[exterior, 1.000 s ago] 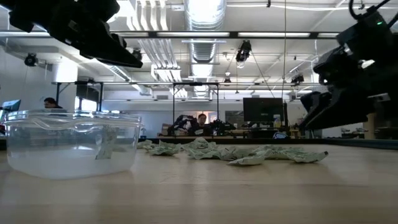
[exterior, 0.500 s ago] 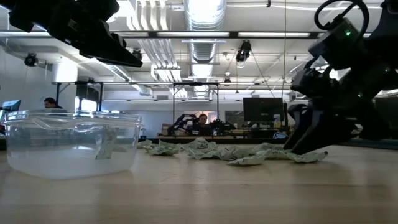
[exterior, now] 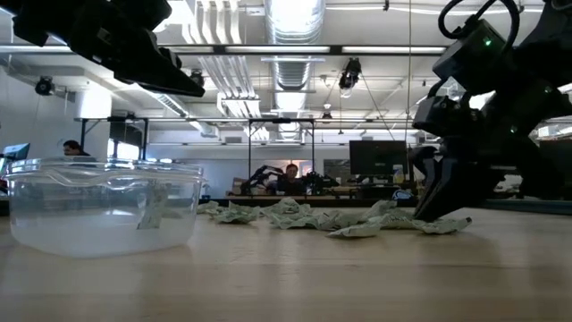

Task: Pick and place Stevia / Truvia into bins
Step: Put the stevia packet into the transparent container

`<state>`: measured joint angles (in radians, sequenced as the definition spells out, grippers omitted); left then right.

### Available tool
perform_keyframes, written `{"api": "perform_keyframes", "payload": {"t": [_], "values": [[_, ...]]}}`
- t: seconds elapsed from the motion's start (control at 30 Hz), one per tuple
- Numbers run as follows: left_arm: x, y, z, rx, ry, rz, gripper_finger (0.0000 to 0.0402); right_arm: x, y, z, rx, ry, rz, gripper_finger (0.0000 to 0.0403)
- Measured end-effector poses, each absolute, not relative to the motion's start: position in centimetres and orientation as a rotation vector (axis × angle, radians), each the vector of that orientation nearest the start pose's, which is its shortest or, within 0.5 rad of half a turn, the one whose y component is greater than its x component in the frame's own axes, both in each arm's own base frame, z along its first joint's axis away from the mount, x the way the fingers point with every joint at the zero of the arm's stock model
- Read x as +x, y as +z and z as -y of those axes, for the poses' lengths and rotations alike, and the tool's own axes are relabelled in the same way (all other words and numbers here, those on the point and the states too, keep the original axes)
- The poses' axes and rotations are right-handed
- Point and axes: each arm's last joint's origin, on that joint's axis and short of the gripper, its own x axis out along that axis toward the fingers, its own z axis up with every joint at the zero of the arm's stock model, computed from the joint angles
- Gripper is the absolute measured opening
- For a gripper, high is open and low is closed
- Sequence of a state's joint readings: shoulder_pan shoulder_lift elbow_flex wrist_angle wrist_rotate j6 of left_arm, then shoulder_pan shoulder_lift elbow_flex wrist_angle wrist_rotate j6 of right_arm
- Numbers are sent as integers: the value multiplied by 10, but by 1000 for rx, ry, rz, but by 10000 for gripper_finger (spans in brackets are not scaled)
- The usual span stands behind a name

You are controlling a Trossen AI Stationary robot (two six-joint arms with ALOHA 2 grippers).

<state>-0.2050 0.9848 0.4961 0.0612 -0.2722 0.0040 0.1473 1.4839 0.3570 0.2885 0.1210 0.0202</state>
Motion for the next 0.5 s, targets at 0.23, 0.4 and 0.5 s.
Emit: {"api": "perform_keyframes", "payload": {"t": [0.23, 0.4, 0.5], "values": [[203, 222, 34, 107, 65, -416, 118, 230, 124, -37, -147, 62, -727, 9], [203, 222, 34, 107, 65, -416, 118, 238, 149, -46, -182, 103, -615, 9], [203, 222, 34, 107, 65, -416, 118, 247, 162, -54, -202, 130, -535, 9]]}}
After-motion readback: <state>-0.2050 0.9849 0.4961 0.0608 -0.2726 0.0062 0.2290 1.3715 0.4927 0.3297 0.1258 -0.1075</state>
